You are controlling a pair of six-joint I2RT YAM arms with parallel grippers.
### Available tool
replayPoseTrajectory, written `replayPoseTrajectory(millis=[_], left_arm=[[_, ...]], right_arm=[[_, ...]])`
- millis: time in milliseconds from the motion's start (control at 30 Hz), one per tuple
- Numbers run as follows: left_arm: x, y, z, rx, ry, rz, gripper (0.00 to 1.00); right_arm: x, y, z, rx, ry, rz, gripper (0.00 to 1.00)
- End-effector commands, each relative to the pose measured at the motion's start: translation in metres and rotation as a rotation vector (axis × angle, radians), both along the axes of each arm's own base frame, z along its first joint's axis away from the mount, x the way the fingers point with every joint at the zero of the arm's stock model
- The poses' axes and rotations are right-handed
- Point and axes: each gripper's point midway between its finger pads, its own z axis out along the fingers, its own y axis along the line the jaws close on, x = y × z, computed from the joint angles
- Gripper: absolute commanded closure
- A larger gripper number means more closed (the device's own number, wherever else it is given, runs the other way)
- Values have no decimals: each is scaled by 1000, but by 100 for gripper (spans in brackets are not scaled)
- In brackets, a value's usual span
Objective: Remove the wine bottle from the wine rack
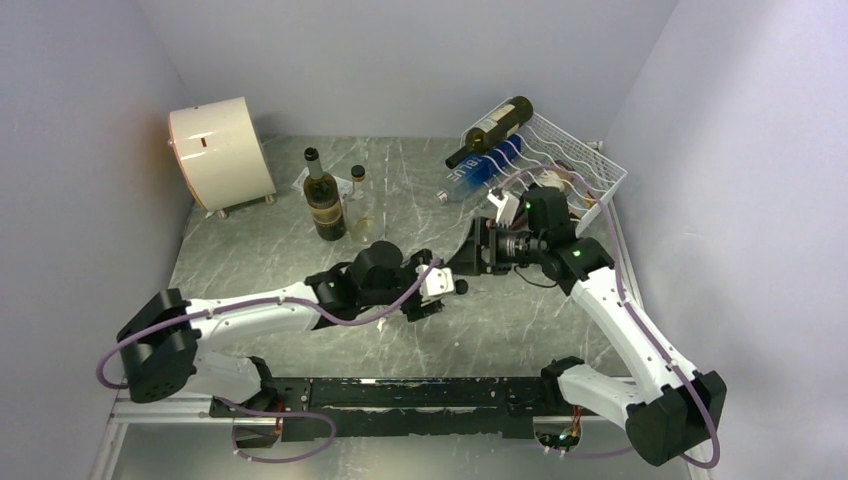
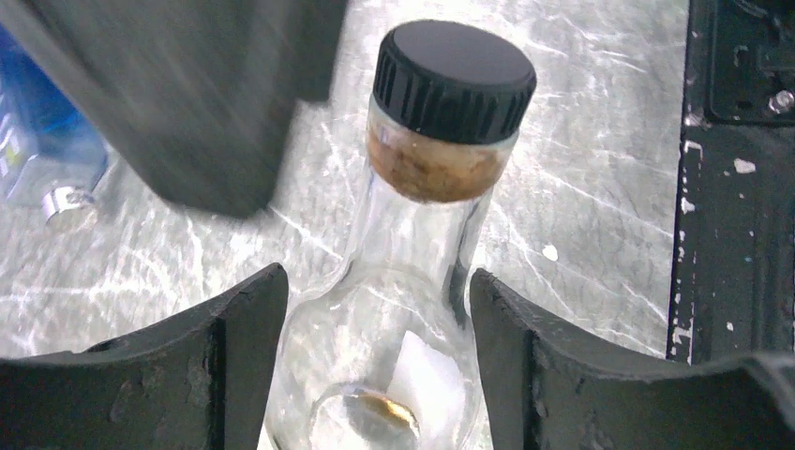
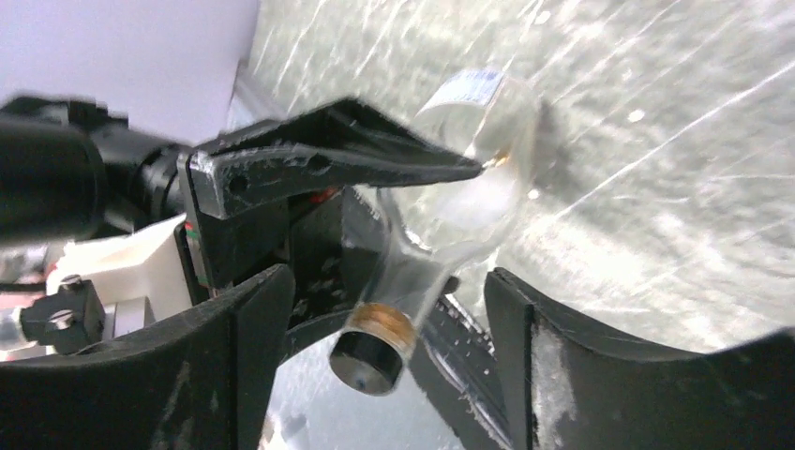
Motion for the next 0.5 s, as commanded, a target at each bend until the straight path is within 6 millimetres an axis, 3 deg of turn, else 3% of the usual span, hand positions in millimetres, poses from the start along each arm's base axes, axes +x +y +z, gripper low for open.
replayPoseTrajectory(millis=[0,100,267,467], left_arm=[[11,21,19,-96,6,167,93],[16,40,31,-163,9,278,93],[26,81,50,-277,32,503,93],[52,154,66,-379,75,966,93]], right_arm=[[37,-21,39,-79,-154,-208,16],[59,-49,56,-173,-206,-398,12],[74,-96,61,-328,-278,-628,8],[72,-108,50,-381,-294,-644,8]])
